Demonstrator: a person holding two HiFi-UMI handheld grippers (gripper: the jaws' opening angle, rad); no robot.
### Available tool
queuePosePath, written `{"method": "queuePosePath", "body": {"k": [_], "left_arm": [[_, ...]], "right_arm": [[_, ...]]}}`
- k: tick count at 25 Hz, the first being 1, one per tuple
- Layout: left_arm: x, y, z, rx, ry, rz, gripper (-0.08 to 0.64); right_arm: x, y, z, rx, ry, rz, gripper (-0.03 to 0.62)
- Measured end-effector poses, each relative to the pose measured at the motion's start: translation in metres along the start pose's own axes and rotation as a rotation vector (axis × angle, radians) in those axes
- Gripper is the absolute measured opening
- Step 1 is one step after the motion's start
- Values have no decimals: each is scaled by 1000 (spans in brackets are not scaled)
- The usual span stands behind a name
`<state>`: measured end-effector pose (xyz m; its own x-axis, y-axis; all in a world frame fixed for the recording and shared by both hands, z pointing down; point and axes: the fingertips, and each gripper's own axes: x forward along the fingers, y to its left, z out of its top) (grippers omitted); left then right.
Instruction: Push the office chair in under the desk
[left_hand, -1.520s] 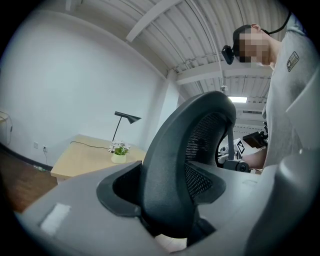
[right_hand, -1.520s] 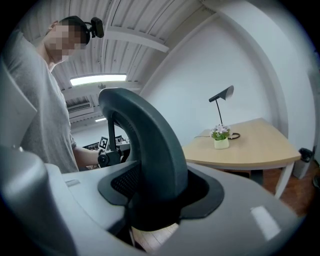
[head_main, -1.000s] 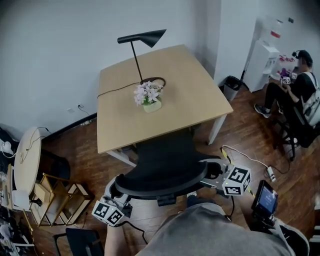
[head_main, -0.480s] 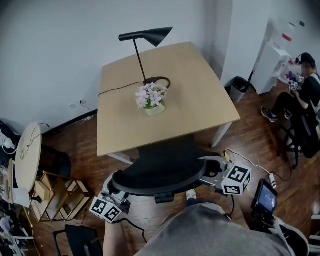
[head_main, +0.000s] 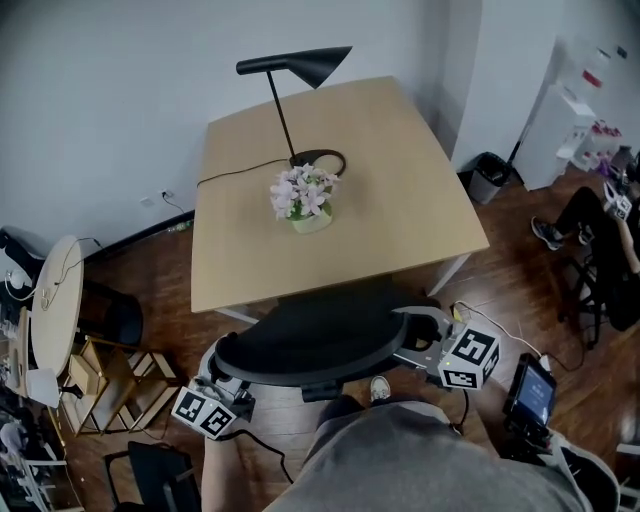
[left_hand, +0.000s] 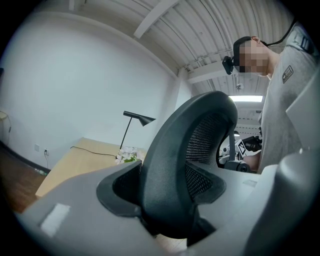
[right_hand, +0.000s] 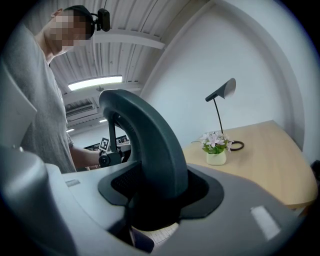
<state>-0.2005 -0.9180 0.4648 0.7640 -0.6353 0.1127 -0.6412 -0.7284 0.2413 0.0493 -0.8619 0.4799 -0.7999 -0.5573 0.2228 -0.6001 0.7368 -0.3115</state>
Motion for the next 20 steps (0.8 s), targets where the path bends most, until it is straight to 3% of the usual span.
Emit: {"method": "queuePosePath", "body": {"k": [20], "left_arm": [[30, 33, 10, -5, 8, -12, 252]], "right_arm": [[26, -34, 15, 14, 10, -20, 242]]}}
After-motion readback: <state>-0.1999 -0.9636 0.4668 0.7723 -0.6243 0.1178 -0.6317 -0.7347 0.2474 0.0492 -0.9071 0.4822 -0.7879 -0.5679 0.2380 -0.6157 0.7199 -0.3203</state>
